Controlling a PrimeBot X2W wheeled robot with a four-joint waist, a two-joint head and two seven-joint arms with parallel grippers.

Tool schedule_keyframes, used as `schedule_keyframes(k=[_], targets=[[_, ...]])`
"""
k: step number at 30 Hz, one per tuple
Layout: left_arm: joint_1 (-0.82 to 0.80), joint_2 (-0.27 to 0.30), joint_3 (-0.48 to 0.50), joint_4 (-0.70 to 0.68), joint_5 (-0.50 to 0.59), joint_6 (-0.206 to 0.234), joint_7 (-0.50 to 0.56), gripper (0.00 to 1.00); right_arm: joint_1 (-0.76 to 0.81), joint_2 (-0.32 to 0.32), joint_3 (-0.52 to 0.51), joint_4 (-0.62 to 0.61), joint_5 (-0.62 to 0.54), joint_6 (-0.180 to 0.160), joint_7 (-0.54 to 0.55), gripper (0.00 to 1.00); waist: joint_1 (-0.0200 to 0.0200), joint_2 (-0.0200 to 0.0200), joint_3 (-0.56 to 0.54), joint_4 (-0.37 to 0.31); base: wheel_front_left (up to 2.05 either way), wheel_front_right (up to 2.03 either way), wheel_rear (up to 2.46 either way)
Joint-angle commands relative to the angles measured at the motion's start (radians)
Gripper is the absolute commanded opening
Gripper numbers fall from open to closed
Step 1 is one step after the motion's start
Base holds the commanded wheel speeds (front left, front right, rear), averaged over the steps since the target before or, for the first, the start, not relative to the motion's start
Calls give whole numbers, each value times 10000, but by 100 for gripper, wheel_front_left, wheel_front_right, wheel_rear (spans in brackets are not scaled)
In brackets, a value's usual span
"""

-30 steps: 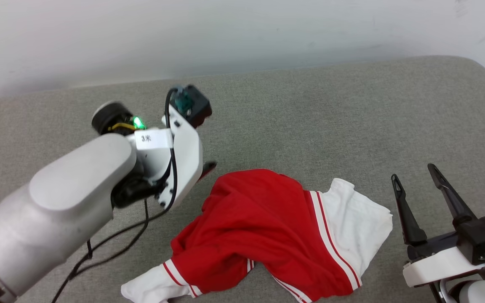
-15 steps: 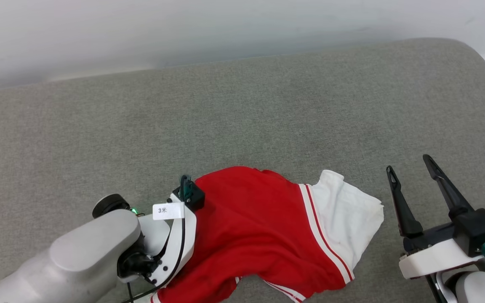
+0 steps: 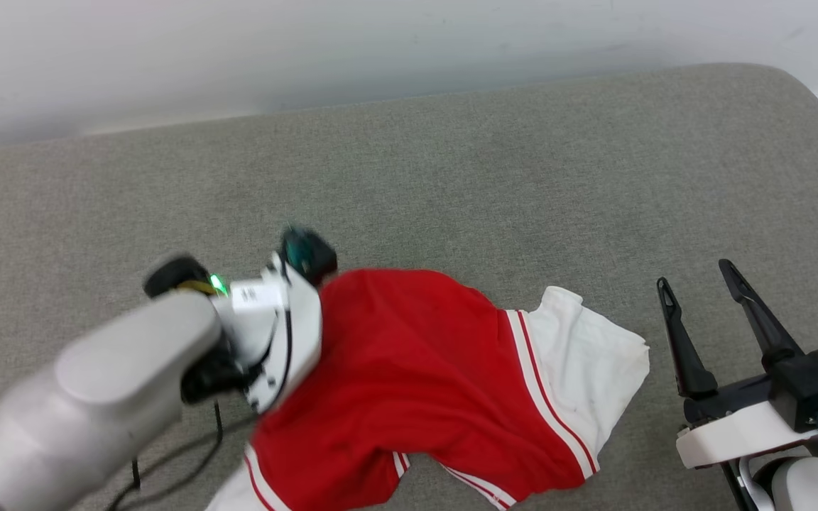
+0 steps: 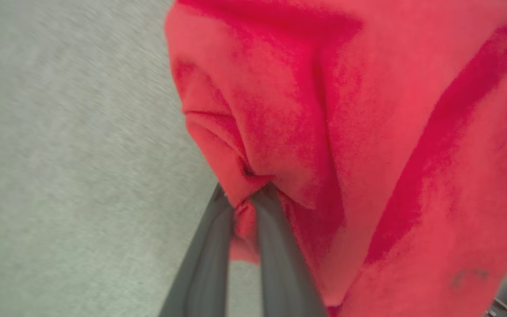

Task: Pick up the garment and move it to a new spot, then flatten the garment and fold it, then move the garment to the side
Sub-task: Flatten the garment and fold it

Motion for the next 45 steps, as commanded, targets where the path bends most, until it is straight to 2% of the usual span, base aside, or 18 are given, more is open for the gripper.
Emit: schedule_keyframes(k=[1,6,11,16,20,21,22,23,24,27,31,37,38,41,45], targets=[[-247,52,98,1,52,31,-161,0,-34,15,7,-20,-8,-7,-20,100,0,0,15,-11,0,0,0],[-1671,198,470,457,494,30,-996,0,-260,-53,54,-93,23,-7,-20,100,0,0,194,-213,0,0,0],[-2523,-197,660,1630,905,30,-1699,0,-383,-41,52,-122,37,-7,-20,100,0,0,444,-501,0,0,0],[-1996,-794,362,2906,711,29,-2000,0,-504,66,110,-107,55,-7,-21,100,0,0,697,-785,0,0,0],[-1145,-1230,15,3632,319,29,-1923,0,-640,121,181,-63,71,-7,-21,100,0,0,868,-959,0,0,0],[-416,-1490,-225,4165,70,9,-1914,0,-674,130,158,-32,44,-7,-21,100,0,0,938,-1009,0,0,0],[-427,-1505,-247,4265,81,9,-2054,20,-644,128,124,-23,29,-7,-21,100,0,0,923,-989,0,0,0],[-540,-1506,-251,4328,150,11,-2297,75,-606,121,99,-23,7,-7,-21,100,0,0,891,-958,0,0,0],[-1058,-1402,-144,4351,213,14,-3166,100,-405,119,24,-12,-34,-7,-21,100,0,0,699,-803,0,0,0],[-1396,-1154,-28,4198,275,15,-3828,100,-189,149,-55,9,-56,-7,-21,100,0,0,431,-598,0,0,0],[-1736,-597,-9,3543,-20,15,-3536,100,145,149,-190,23,-77,-7,-21,100,0,0,52,-212,0,0,0],[-1702,353,-127,1991,-1006,15,-1248,100,410,59,-174,-16,-67,-7,-20,100,0,0,-253,314,0,0,0],[-1702,353,-127,1991,-1006,15,-1248,100,410,59,-174,-16,-67,-7,-20,100,0,0,-253,314,0,0,0],[-1420,692,-157,1432,-1696,28,-158,100,332,40,-58,-37,-61,-7,-20,100,0,0,-269,462,0,0,0],[-918,875,-222,931,-2052,148,865,100,206,3,61,-9,-64,-7,-21,100,0,0,-238,515,0,0,0]])
